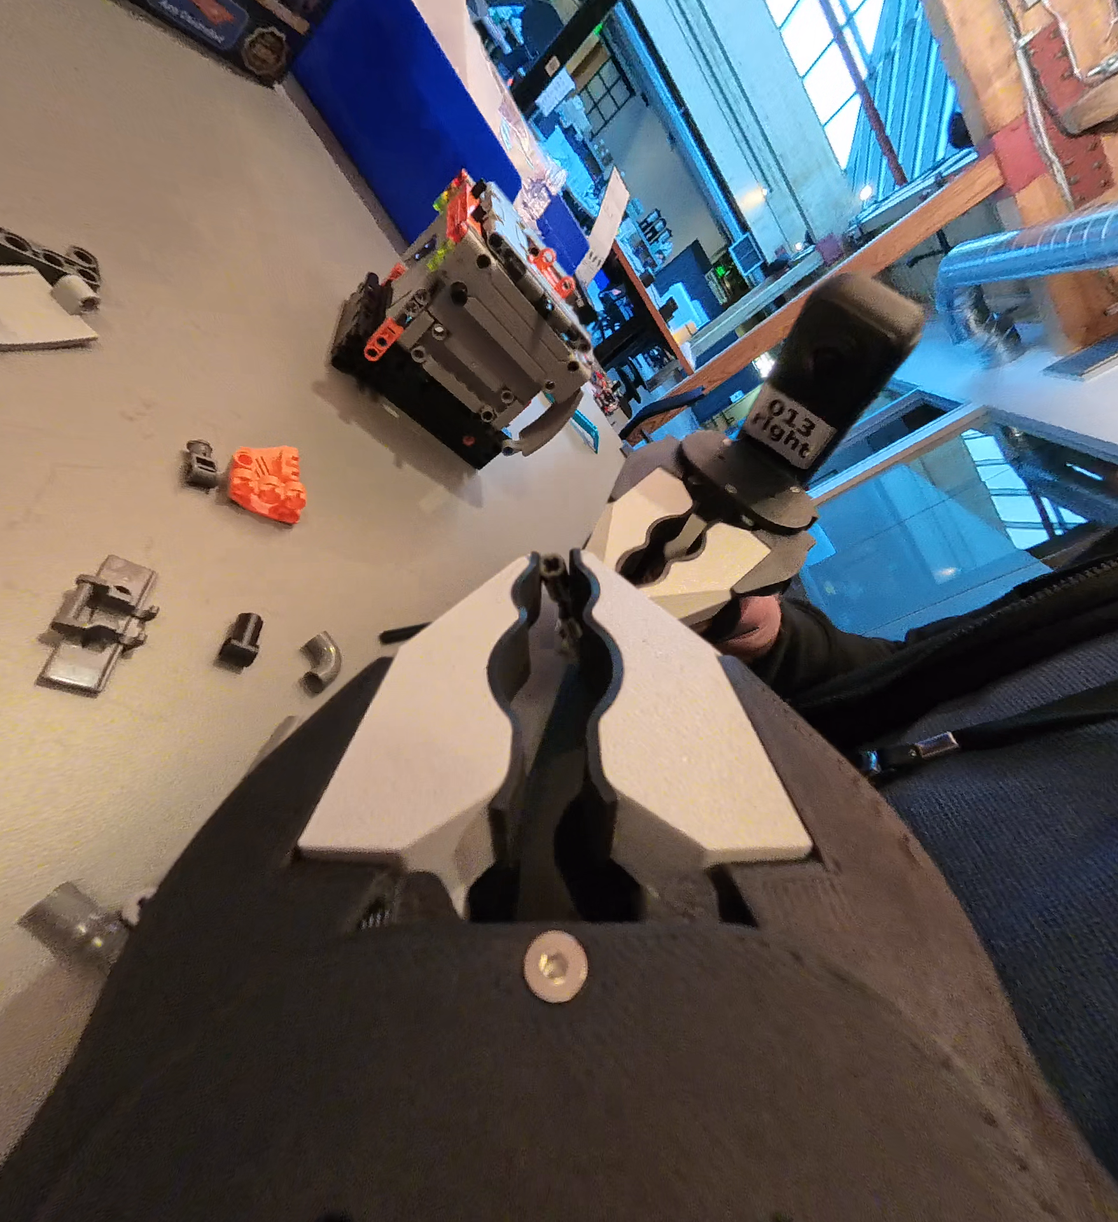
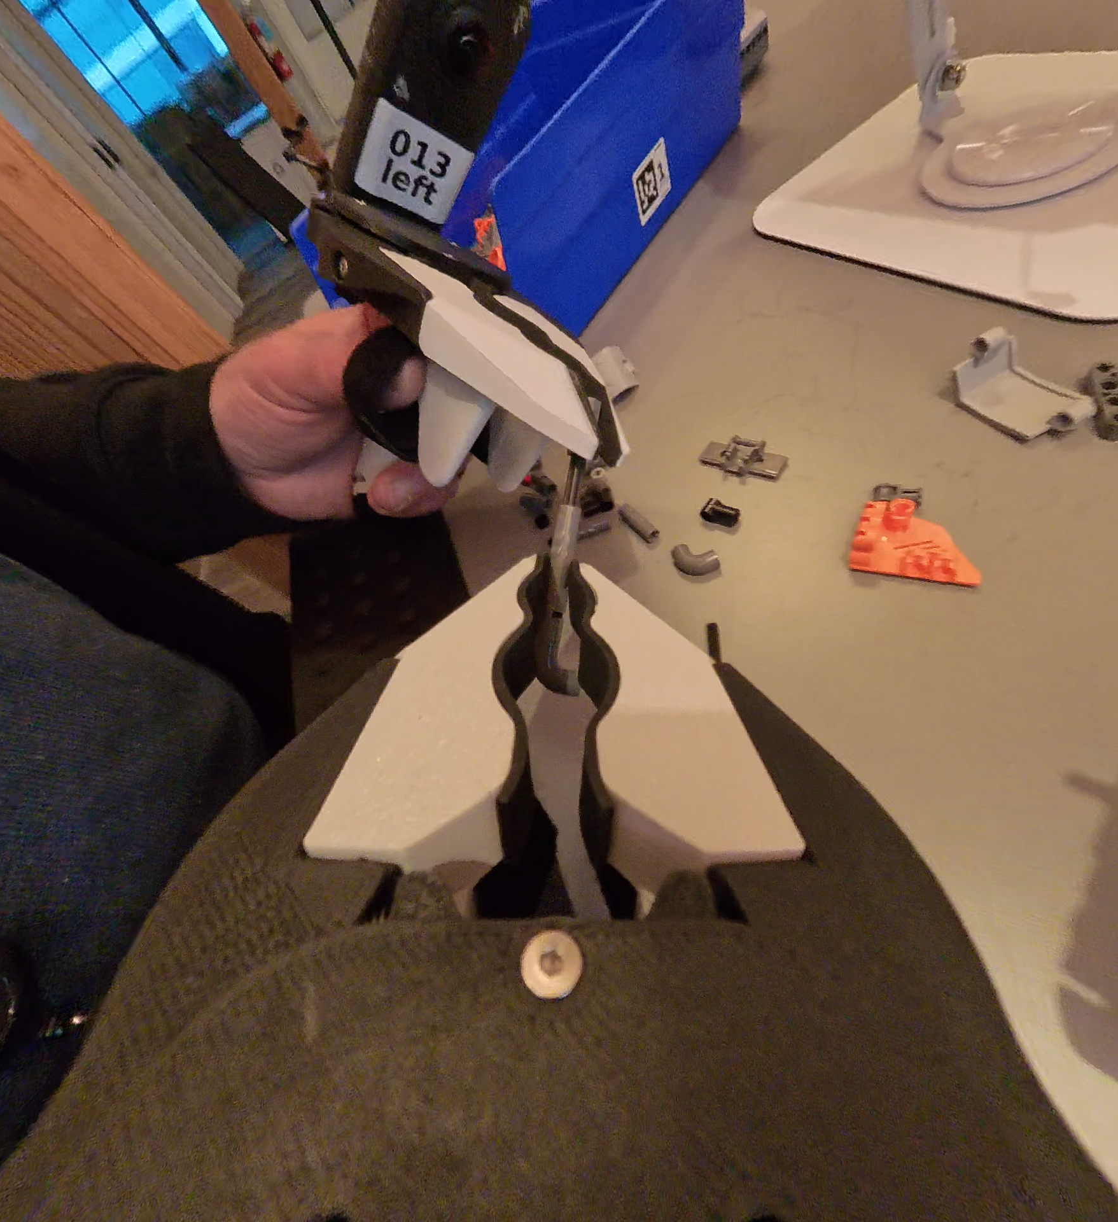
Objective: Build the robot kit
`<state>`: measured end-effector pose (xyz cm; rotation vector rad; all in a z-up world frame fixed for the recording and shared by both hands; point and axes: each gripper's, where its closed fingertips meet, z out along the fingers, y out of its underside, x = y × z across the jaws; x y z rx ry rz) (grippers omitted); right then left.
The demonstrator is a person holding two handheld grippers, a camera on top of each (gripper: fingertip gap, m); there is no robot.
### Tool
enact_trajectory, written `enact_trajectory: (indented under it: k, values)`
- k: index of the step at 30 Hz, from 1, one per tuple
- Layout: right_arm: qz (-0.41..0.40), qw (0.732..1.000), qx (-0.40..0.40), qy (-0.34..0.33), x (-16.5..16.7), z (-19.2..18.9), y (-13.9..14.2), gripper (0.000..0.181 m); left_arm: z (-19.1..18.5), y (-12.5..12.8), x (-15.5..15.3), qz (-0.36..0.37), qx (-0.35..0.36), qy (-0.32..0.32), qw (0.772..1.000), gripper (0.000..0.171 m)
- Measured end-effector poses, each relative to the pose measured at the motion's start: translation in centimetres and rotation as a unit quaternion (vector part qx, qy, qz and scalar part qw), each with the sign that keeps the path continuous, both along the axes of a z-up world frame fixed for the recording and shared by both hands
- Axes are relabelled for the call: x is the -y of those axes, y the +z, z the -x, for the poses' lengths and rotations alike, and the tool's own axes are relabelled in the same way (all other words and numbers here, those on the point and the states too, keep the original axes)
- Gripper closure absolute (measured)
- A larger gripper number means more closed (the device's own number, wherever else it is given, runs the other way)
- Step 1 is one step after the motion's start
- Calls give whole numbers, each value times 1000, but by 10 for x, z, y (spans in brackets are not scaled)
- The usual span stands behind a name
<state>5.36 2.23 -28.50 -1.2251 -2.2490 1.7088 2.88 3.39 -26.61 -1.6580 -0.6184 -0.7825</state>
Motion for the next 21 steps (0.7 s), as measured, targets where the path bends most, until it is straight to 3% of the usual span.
enact_trajectory:
  k: [5, 12, 21]
  values:
    - [54, 998, 9, -15, 4, 1, 8, 179, -1, 12, -1, -31, 14, 2, 999, 168]
    - [29, 999, -10, 26, 24, -12, 6, 181, -25, 11, -9, -14, -42, -24, 999, 168]
    - [-54, 996, -4, 65, 39, -21, -15, 181, -33, -10, 9, 45, -86, -40, 994, 167]
